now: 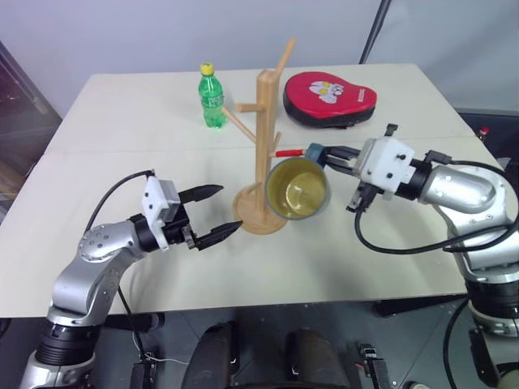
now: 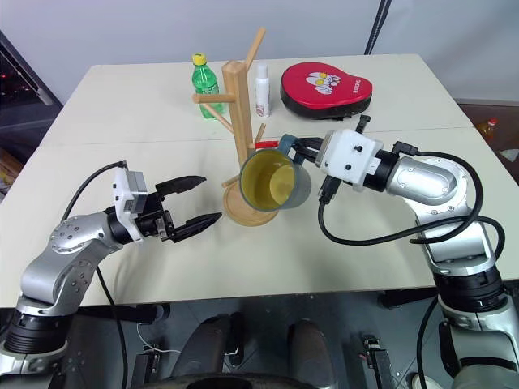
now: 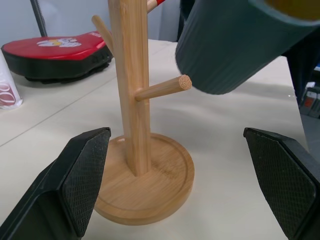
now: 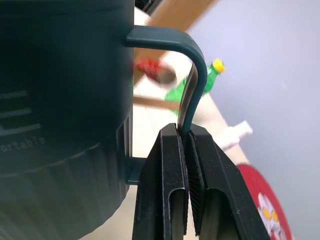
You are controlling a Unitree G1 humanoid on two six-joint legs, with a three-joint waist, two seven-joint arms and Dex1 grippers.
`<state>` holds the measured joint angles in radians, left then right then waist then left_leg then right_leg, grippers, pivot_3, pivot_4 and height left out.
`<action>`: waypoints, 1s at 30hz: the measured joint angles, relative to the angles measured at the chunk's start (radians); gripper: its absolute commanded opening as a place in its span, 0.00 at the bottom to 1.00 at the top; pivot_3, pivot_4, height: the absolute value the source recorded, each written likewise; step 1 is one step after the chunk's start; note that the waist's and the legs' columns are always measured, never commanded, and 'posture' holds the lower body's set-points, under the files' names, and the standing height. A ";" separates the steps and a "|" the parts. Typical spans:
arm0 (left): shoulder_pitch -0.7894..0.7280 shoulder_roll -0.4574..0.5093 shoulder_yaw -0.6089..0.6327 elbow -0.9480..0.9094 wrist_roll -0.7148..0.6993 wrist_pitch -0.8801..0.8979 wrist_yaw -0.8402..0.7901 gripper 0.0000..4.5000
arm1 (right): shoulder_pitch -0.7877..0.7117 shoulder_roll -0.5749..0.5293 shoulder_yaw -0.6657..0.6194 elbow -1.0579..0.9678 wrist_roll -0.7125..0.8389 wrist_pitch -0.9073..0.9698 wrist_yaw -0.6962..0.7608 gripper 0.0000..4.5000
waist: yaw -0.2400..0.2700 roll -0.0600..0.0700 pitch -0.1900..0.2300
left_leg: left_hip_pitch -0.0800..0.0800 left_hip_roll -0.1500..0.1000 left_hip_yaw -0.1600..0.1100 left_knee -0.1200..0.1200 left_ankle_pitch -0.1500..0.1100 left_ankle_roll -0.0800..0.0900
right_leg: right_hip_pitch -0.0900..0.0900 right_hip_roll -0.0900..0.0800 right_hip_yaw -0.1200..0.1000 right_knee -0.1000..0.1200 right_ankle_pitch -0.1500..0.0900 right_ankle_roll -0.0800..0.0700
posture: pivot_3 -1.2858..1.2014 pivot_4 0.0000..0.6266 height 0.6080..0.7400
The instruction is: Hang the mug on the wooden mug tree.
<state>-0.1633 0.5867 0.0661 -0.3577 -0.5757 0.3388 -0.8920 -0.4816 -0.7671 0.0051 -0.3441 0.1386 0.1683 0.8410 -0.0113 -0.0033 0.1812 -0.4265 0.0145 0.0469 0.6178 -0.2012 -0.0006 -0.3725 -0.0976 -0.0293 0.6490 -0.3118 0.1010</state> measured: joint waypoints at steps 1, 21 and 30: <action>0.004 0.000 0.000 -0.001 0.000 0.000 0.003 1.00 | -0.010 0.003 0.013 0.016 -0.005 -0.004 0.002 0.01 | 0.000 0.000 0.000 | 0.000 0.000 0.000 0.000 0.000 0.000 | 0.000 0.000 0.000 0.000 0.000 0.000 | 0.52 0.24 1.00; 0.033 -0.003 0.000 -0.041 -0.002 0.000 0.046 1.00 | -0.206 0.080 0.164 0.133 -0.079 0.002 0.042 0.15 | -0.003 0.000 0.000 | 0.000 0.000 0.000 0.000 0.000 0.000 | -0.001 0.000 0.000 0.000 0.000 0.000 | 0.52 0.24 1.00; 0.031 -0.003 0.000 -0.037 0.000 -0.003 0.049 1.00 | -0.218 0.048 0.134 0.129 -0.092 0.014 0.033 0.65 | 0.000 0.000 0.000 | -0.001 0.000 0.000 0.000 0.000 0.000 | -0.001 0.000 0.000 0.000 0.000 0.000 | 0.52 0.24 1.00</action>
<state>-0.1324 0.5834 0.0660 -0.3946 -0.5757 0.3361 -0.8427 -0.6992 -0.7191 0.1388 -0.2149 0.0462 0.1827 0.8739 -0.0111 -0.0034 0.1813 -0.4271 0.0146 0.0471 0.6175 -0.2013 -0.0007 -0.3733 -0.0981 -0.0293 0.6488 -0.3115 0.1006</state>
